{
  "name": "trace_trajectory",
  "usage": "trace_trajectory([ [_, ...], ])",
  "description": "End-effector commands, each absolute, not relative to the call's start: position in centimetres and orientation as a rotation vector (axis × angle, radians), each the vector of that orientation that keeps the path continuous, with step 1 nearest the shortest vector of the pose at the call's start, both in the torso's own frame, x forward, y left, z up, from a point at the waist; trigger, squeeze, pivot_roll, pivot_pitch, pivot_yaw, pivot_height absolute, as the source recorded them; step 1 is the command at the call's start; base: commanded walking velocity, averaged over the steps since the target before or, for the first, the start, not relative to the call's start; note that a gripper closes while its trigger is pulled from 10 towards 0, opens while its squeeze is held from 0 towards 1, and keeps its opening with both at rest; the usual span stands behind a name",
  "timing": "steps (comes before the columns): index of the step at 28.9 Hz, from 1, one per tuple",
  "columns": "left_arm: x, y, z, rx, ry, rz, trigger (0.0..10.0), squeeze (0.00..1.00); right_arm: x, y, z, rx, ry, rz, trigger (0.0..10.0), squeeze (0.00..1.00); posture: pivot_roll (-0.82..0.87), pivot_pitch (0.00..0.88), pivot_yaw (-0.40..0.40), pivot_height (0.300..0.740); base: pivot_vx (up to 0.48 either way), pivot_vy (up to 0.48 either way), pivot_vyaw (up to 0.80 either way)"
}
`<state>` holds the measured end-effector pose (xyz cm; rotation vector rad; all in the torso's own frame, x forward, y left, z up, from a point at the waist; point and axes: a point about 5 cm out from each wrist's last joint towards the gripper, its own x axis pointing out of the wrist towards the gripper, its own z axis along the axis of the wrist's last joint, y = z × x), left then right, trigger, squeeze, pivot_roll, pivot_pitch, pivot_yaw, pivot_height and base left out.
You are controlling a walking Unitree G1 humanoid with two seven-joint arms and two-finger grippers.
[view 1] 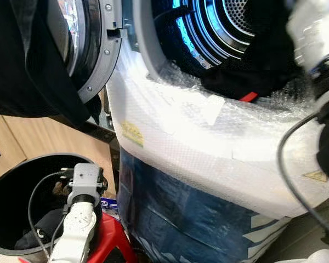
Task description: Clothes washing
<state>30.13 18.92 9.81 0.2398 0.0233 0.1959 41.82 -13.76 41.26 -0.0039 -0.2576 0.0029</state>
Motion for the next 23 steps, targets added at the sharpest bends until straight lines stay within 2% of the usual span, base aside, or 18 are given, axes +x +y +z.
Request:
trace_trajectory([
  [1, 30.1, 18.8, 10.2, 0.264, 0.004, 0.182, 10.0, 0.00, 42.0, -13.7, 40.6, -0.043, -0.230, 0.017, 10.0, 0.00, 0.05, 0.000, -0.051, 0.740, 0.000, 0.000, 0.00],
  [5, 30.4, 18.2, 10.7, 0.272, -0.021, 0.135, 10.0, 0.00, 42.5, -12.7, 38.3, -0.091, -0.166, 0.056, 10.0, 0.00, 0.05, 0.000, -0.050, 0.740, 0.000, 0.000, 0.00],
  [6, 30.5, 18.2, 10.7, 0.278, -0.019, 0.134, 10.0, 0.00, 42.5, -12.5, 38.0, -0.103, -0.161, 0.064, 10.0, 0.63, 0.05, 0.000, -0.051, 0.740, 0.000, 0.000, 0.00],
  [7, 30.7, 18.2, 10.7, 0.278, -0.015, 0.134, 10.0, 0.00, 42.6, -12.0, 37.6, -0.135, -0.152, 0.086, 10.0, 1.00, 0.05, 0.000, -0.052, 0.740, 0.000, 0.000, 0.00],
  [18, 30.5, 17.6, 10.7, 0.279, -0.021, 0.094, 10.0, 0.00, 42.5, -10.4, 37.1, -0.247, -0.160, 0.148, 10.0, 1.00, 0.05, 0.000, -0.060, 0.740, 0.000, 0.000, 0.00],
  [23, 30.5, 17.7, 11.3, 0.252, -0.040, 0.114, 10.0, 0.00, 42.4, -10.7, 37.9, -0.190, -0.186, 0.145, 10.0, 1.00, 0.07, 0.000, -0.067, 0.740, 0.000, 0.000, 0.00],
])
